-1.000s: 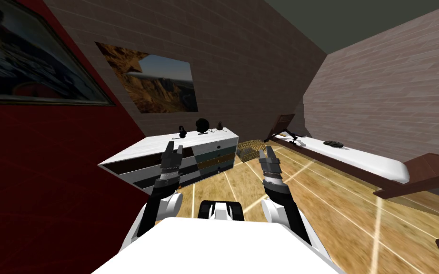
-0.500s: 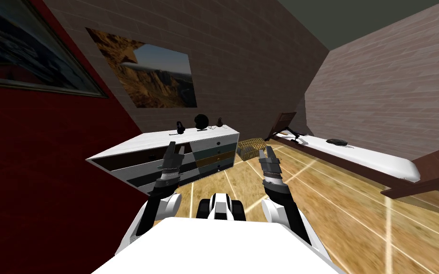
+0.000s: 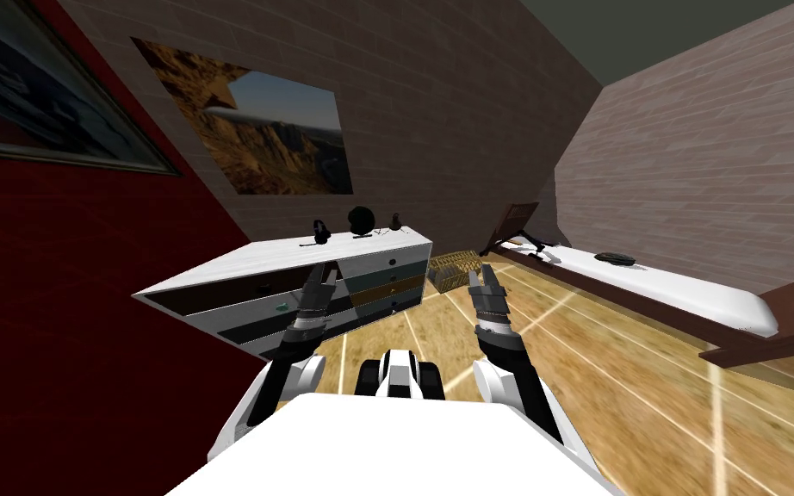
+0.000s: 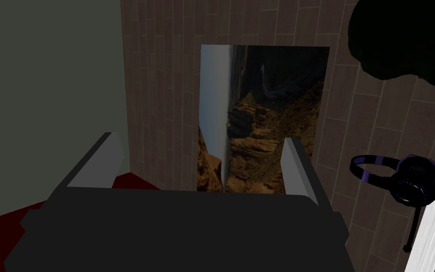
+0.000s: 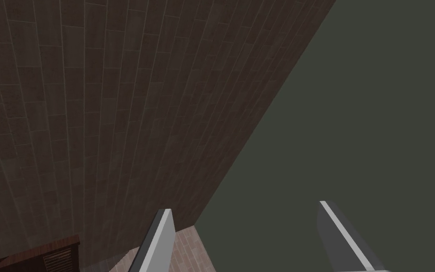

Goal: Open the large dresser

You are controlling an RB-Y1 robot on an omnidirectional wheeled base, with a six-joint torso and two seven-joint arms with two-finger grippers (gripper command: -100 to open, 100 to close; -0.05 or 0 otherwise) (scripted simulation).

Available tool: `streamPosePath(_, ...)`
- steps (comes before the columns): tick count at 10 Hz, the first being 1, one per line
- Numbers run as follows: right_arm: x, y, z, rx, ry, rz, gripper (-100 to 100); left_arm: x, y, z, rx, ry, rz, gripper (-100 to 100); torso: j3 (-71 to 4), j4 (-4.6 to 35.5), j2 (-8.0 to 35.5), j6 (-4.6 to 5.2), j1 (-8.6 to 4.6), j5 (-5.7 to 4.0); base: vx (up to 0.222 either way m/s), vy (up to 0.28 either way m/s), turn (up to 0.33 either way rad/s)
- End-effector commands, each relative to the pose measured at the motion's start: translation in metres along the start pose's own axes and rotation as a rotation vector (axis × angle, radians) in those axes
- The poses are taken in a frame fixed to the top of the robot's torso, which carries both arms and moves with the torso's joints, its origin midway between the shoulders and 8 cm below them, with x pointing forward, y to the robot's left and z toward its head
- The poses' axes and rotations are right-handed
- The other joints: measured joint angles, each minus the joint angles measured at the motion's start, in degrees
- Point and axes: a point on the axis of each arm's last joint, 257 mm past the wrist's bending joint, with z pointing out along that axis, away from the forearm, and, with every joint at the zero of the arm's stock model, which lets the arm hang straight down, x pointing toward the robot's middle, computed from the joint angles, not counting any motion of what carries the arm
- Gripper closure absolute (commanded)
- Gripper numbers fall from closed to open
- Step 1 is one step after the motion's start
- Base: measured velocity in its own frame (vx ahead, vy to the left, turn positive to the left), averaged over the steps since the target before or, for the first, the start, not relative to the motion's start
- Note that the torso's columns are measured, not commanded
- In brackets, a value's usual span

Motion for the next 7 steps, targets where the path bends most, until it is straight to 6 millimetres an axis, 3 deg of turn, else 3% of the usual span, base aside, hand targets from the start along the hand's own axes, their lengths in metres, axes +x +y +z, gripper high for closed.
streamPosePath(1,0.000,0.000,0.000,0.000,0.000,0.000,0,-0.001,0.017,-0.009,-0.012,0.021,0.013,-100,0.0,0.0,0.0,0.00,0.00,-0.01,0.121,-0.075,0.011)
streamPosePath(7,0.000,0.000,0.000,0.000,0.000,0.000,0,-0.008,0.055,-0.035,-0.044,0.030,0.029,-100,0.1,0.0,0.1,0.00,0.18,0.05,0.112,-0.070,0.010)
